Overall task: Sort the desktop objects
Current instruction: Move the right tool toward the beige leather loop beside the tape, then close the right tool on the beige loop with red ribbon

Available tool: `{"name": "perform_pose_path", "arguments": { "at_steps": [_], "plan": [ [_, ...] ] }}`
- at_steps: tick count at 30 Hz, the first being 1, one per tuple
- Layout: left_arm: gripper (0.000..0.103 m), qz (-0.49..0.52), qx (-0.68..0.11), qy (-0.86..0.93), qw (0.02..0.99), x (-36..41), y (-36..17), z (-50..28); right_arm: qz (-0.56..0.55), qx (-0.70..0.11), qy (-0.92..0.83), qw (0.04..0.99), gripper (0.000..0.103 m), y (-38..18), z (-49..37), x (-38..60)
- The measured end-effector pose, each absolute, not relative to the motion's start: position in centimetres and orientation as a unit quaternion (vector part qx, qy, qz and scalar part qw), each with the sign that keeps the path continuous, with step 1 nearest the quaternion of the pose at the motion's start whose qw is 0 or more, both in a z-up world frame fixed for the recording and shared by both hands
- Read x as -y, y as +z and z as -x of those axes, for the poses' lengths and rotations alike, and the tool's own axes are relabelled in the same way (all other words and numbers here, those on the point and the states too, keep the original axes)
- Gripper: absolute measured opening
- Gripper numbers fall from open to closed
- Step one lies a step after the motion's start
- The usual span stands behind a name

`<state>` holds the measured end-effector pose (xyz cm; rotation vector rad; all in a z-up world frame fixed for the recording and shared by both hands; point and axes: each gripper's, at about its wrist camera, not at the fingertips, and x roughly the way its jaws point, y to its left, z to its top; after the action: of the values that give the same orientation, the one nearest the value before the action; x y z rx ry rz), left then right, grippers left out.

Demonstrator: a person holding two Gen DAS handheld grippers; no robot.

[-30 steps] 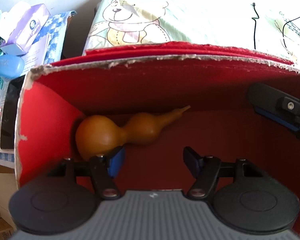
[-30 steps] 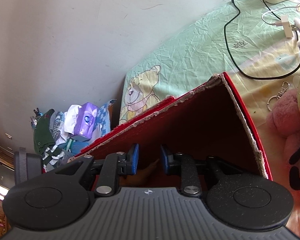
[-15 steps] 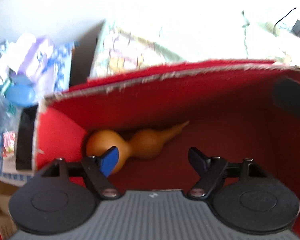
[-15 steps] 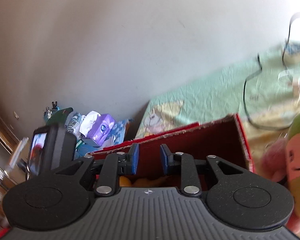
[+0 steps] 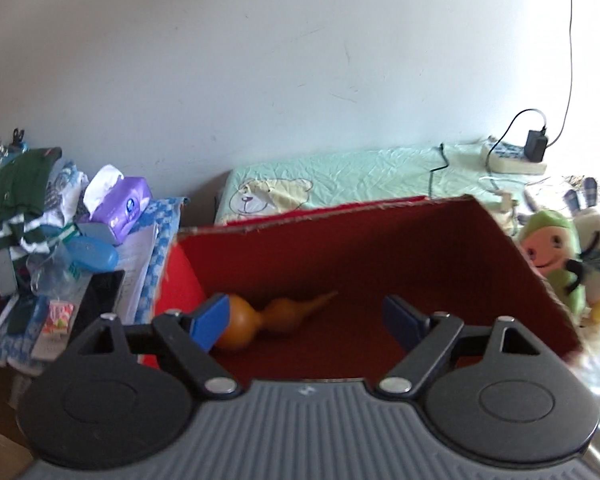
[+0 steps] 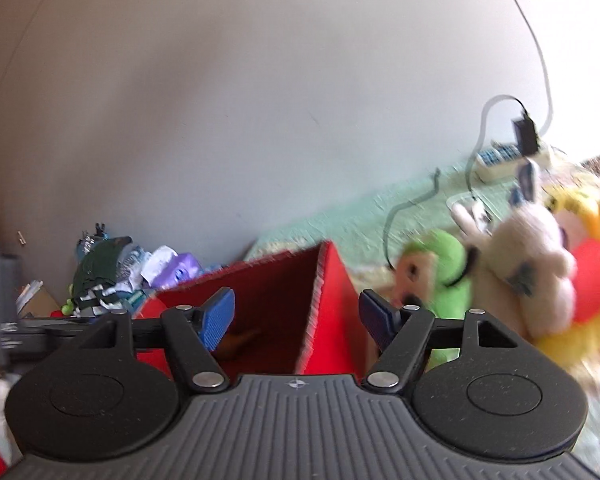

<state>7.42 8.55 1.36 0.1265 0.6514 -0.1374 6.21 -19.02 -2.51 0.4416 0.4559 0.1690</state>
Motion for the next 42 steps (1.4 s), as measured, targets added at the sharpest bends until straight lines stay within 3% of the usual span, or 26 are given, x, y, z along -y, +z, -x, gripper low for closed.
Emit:
{"name": "perform_pose_path", "arguments": {
  "at_steps": [3,10,13,24,38,42],
  "plan": [
    [0.084,-0.038,-0.331,-0.081,0.939,-7.9,1.0,-4.3,-0.207,-0.274,0.095,0.934,0.071,-4.3,-5.7,19.2],
    [0.074,-0.076,-0.372,-0.120,0.917,-4.4,-0.8,0.6,-0.201,-0.362,0.172,0.894,0.042,-7.4,-4.8,16.6],
    [0.073,-0.097,-0.377,-0.125,0.913,-3.4,-1.0,2.0,-0.199,-0.385,0.185,0.882,0.038,-7.9,-5.6,15.8],
    [0.070,-0.078,-0.432,-0.158,0.885,-1.3,-3.2,4.5,-0.170,-0.460,0.244,0.837,0.039,-9.2,-7.3,12.7],
    [0.068,-0.098,-0.449,-0.203,0.865,1.8,-5.2,3.9,-0.223,-0.458,0.219,0.832,0.043,-10.5,-6.3,16.2],
    [0.063,-0.128,-0.457,-0.203,0.857,3.5,-6.3,3.3,-0.230,-0.458,0.214,0.832,0.043,-10.6,-6.2,16.8]
  ]
}}
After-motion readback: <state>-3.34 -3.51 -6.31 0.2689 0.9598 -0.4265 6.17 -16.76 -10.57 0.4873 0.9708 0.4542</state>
